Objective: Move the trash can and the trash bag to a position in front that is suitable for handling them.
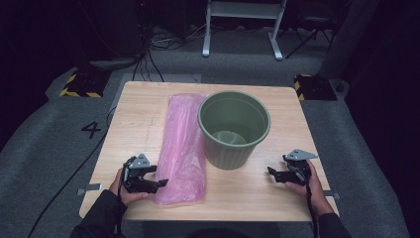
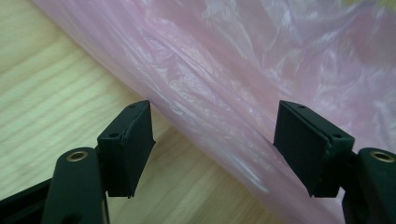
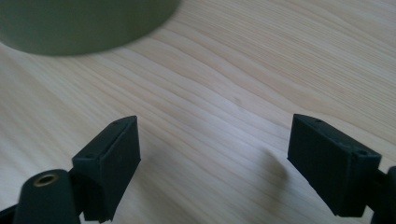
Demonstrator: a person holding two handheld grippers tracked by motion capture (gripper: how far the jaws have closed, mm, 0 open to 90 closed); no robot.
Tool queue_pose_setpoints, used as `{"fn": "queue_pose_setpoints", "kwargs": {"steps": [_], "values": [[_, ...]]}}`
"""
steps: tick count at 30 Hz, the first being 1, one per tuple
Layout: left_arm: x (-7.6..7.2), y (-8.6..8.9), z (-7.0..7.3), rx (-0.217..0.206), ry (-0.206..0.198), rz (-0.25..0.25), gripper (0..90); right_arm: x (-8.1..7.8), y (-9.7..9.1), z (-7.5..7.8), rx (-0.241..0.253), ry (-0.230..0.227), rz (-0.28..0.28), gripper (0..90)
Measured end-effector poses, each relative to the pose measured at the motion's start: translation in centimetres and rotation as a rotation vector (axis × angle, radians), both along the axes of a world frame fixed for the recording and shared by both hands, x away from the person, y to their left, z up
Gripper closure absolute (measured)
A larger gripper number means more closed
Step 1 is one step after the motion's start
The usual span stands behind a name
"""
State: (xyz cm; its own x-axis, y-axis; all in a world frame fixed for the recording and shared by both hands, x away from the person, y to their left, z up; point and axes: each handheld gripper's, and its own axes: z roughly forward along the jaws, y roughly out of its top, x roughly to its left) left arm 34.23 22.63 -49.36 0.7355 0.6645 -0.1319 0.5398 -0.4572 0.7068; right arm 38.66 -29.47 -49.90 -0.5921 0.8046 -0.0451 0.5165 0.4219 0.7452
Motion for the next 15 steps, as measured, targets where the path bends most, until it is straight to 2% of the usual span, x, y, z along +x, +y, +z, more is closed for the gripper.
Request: {"fn": "queue_pose_setpoints", "kwargs": {"steps": [5, 8, 9, 12, 13, 15], "values": [[-0.1, -1.2, -0.3, 0.02, -0.006, -0.03, 28.1, -0.9, 3.0, 1.3, 0.063, -0.04, 0.054, 16.6], [0.0, -1.7, -0.4, 0.008, -0.007, -0.028, 28.0, -1.2, 5.0, 1.8, 0.117, -0.052, 0.053, 16.3], [0.0, -1.9, -0.4, 0.016, -0.012, -0.028, 27.7, -1.3, 5.9, 1.9, 0.135, -0.07, 0.038, 16.4], [0.1, -2.4, -0.5, 0.027, -0.027, -0.011, 27.2, -1.8, 7.7, 1.9, 0.143, -0.1, 0.046, 15.7], [0.1, -2.6, -0.5, 0.029, -0.028, -0.005, 27.1, -1.9, 8.6, 1.9, 0.126, -0.129, 0.03, 15.8], [0.1, -2.8, -0.6, 0.031, -0.033, -0.007, 25.7, -1.9, 9.2, 2.0, 0.137, -0.14, 0.012, 15.9]]}}
